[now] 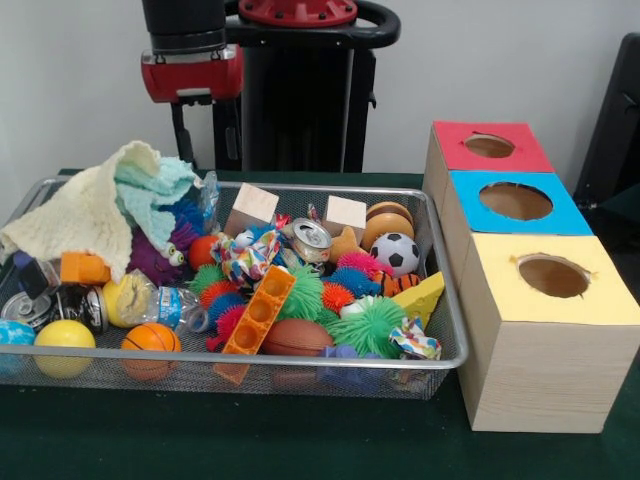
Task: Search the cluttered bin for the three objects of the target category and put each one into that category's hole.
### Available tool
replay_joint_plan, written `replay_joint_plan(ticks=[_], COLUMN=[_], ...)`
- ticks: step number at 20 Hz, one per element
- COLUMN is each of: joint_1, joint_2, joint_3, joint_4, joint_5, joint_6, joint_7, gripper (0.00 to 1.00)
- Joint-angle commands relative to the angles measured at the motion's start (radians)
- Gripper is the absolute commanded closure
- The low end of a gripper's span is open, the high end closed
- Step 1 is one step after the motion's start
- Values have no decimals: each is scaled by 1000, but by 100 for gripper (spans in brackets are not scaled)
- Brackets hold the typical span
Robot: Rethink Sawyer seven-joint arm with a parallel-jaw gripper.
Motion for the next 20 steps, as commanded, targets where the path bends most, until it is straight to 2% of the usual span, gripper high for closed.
replay_joint_plan(ticks=[1, 8, 20], joint_1=[58, 80, 104], joint_2=[-24, 17, 26], joint_3=[-29, -37, -37], joint_4=[-36, -84, -156], joint_5=[-58, -62, -60], joint_6=[199, 200, 230], joint_7=[-121, -103, -113], gripper=[0, 0, 0])
